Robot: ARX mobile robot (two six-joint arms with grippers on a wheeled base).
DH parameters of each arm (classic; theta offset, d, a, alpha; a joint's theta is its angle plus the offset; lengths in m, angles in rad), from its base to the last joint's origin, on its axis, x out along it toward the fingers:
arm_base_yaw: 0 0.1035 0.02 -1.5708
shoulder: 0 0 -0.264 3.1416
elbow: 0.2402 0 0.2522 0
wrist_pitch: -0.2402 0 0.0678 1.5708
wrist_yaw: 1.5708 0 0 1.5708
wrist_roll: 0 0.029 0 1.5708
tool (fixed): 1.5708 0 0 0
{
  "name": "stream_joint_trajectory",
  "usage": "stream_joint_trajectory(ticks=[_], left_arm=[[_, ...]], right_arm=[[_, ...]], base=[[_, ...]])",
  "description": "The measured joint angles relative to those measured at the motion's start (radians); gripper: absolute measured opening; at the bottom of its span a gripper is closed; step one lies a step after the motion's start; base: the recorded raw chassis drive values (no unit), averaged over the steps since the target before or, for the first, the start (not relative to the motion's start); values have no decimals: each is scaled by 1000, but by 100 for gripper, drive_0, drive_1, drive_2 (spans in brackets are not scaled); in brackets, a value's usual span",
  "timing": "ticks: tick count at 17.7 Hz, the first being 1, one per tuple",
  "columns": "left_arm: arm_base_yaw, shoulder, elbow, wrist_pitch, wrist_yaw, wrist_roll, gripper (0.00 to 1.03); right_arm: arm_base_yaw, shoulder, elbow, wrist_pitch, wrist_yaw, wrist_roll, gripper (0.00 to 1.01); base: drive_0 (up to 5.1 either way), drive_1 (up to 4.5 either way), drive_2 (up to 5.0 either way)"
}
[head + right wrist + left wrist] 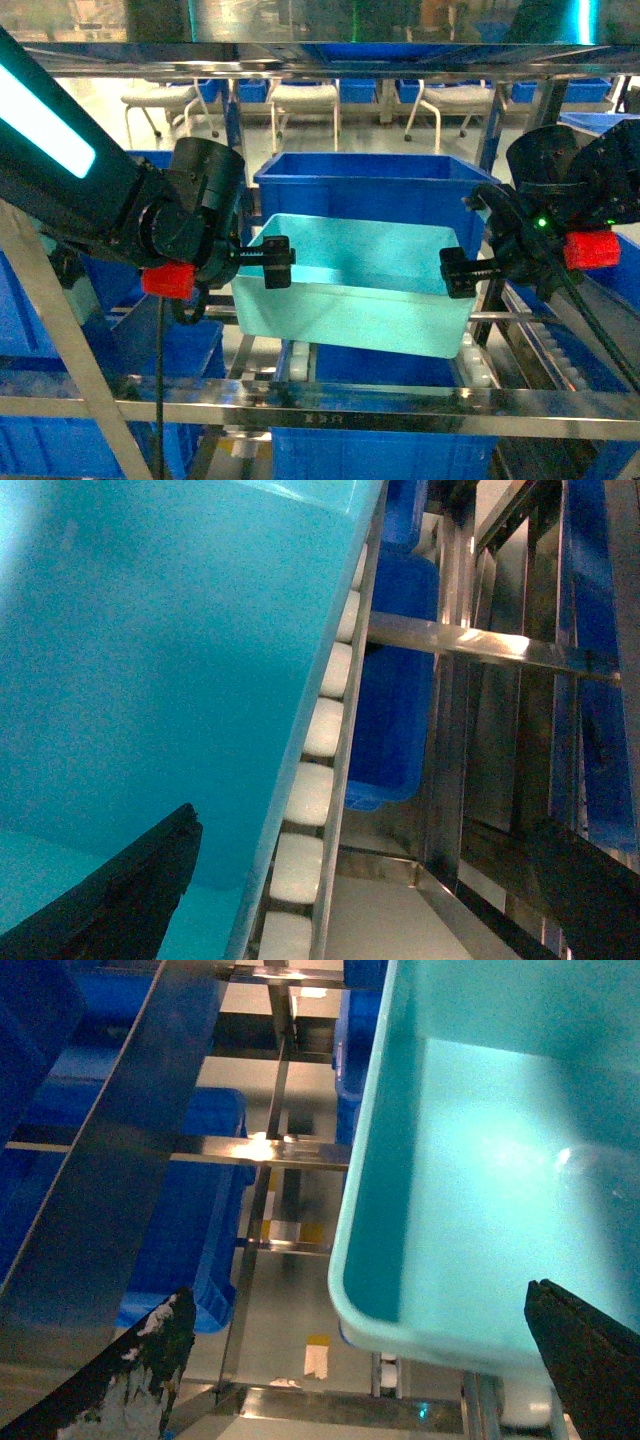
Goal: Organize blue bins on left shelf correctly
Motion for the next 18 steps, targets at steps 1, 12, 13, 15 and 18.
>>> stream_joint_trajectory(ticks=[1,12,13,15,18], left_arm=[[-8,-64,-77,34,-8,1,98],[-53,-579,-665,11,-137,-95,98],[-79,-693,-724,3,-142,-117,98],[-167,-906,-854,-6,-186,-137,98],[-169,-964,-898,69,-200,-123,97]], right_arm=[[0,-44,-72,34,-13,7,98],[27,-448,-689,232,-136,109,98],[30,-529,-770,265,-158,129,98],[27,-743,-940,345,-182,168,98],[31,-850,-1051,425,-182,185,97]], base=[[0,0,0],[0,0,0],[0,0,0],[0,0,0],[0,0,0]])
